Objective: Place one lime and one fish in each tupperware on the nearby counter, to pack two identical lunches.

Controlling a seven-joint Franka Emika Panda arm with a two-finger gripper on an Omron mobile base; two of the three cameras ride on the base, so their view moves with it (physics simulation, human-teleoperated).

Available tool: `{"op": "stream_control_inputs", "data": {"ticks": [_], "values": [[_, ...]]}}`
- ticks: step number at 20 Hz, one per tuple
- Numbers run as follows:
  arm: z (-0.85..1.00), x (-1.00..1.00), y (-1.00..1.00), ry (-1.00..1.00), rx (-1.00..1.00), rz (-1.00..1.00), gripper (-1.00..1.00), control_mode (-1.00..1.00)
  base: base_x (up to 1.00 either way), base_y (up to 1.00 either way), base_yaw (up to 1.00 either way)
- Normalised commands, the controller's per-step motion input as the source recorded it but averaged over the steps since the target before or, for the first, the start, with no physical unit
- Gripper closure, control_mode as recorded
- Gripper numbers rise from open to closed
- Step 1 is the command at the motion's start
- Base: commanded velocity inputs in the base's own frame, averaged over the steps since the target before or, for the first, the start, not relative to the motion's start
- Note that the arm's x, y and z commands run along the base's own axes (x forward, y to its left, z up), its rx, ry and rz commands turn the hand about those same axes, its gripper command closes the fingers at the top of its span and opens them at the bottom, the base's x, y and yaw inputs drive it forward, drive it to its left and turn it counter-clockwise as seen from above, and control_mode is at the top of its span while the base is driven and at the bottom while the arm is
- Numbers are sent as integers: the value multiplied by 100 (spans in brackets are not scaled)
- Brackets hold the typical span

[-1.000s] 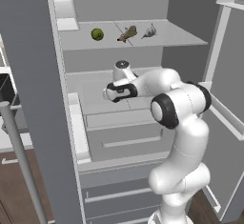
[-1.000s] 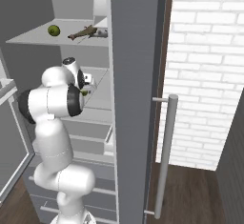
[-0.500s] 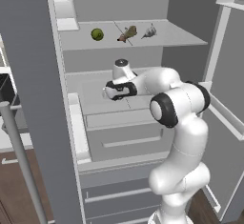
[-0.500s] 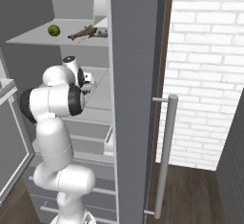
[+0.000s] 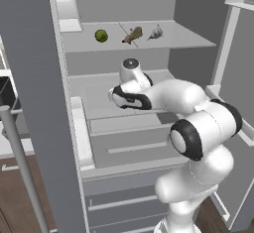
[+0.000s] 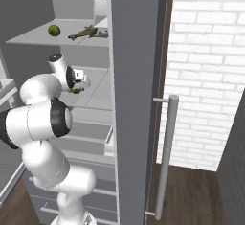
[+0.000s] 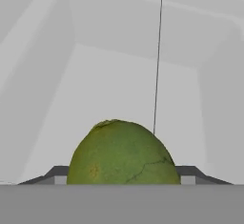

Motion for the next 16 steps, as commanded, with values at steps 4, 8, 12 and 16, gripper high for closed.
{"op": "stream_control_inputs", "data": {"ticks": [4,8,12,16], "values": [[78,-100,-32,-11,7,-5,100,-100,0,0,0],[75,-100,-44,0,12,-3,100,-100,0,0,0],[72,-100,-46,0,12,-1,100,-100,0,0,0],[51,-100,-29,8,6,0,100,-100,0,0,0]]}}
